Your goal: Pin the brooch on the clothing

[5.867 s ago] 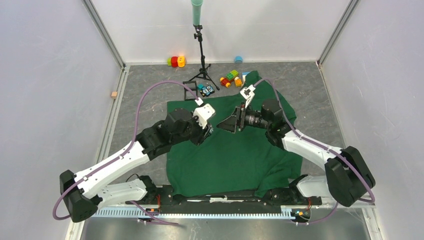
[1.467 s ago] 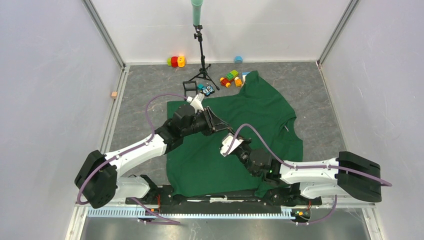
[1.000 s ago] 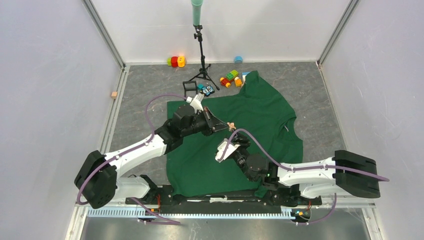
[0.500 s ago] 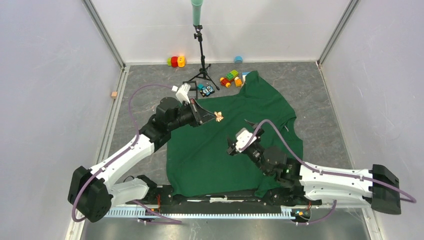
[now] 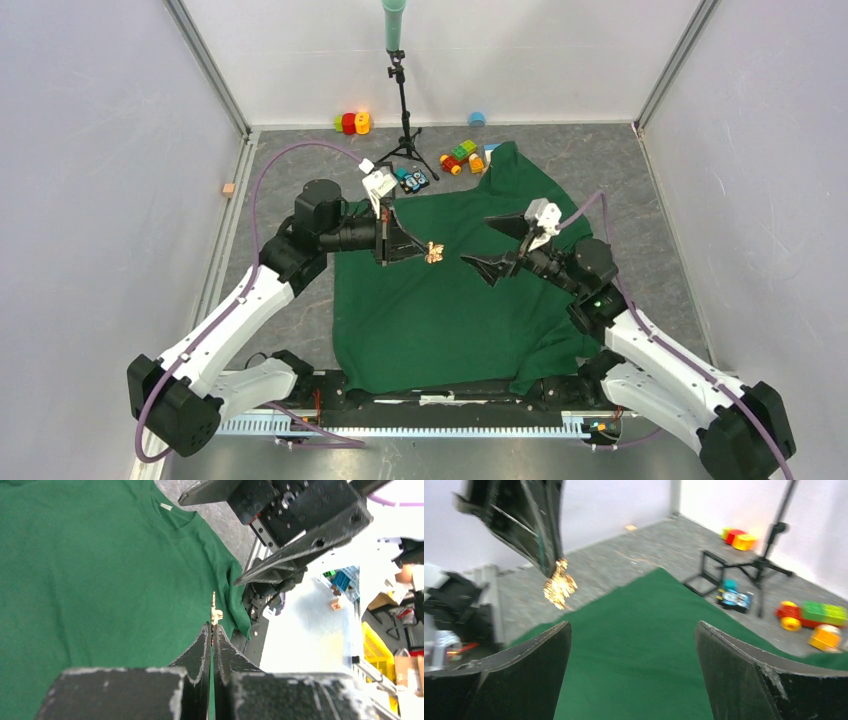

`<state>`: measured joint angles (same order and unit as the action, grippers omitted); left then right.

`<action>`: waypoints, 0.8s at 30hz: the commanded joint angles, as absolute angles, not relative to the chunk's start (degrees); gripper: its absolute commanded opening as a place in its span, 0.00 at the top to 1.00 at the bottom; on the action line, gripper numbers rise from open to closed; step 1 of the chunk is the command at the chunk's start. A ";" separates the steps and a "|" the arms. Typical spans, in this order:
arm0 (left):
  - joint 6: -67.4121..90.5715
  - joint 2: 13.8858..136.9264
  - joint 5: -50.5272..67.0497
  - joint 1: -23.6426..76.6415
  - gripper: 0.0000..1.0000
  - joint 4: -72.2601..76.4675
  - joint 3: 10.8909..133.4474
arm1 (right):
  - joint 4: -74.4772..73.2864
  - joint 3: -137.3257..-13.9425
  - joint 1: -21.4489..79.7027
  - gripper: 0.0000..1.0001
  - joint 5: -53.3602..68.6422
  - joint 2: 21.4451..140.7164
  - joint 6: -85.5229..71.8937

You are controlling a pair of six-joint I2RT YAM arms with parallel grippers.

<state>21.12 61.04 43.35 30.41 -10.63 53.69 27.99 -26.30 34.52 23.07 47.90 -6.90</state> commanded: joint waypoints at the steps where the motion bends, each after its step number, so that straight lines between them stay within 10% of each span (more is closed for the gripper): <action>1: 11.37 59.08 50.10 30.84 0.98 -13.83 54.83 | 45.68 -25.57 30.41 0.06 45.44 50.74 -25.19; 24: 13.89 62.19 53.79 35.49 0.98 -11.78 53.04 | 56.13 -29.74 32.73 0.33 52.90 64.30 -39.59</action>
